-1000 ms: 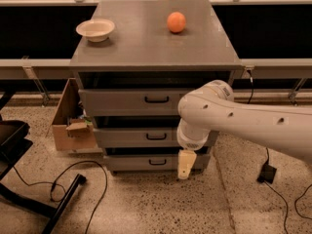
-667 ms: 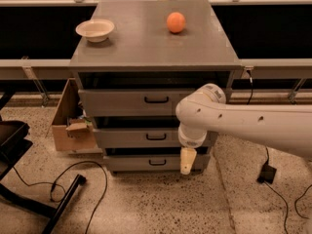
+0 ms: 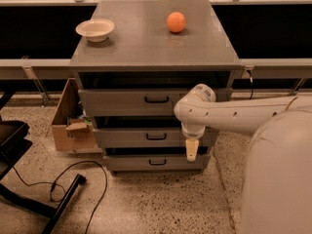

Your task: Open middle drawer

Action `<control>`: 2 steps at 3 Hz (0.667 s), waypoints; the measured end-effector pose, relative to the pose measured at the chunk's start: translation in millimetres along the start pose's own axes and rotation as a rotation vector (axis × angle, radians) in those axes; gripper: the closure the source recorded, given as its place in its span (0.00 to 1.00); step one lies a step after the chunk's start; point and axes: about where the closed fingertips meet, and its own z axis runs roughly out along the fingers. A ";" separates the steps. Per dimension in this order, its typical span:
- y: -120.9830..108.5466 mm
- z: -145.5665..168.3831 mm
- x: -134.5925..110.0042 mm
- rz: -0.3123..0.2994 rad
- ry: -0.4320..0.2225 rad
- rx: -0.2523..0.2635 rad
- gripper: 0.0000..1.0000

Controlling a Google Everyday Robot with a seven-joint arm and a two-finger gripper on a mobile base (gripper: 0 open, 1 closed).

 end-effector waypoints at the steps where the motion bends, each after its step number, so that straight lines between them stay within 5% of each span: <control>1: -9.9 26.0 -4.3 -0.001 -0.003 0.010 0.00; 2: -9.4 50.3 -8.4 0.003 -0.023 0.000 0.00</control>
Offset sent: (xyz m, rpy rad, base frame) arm 0.0351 0.0039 -0.0699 0.0495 -0.0012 0.0062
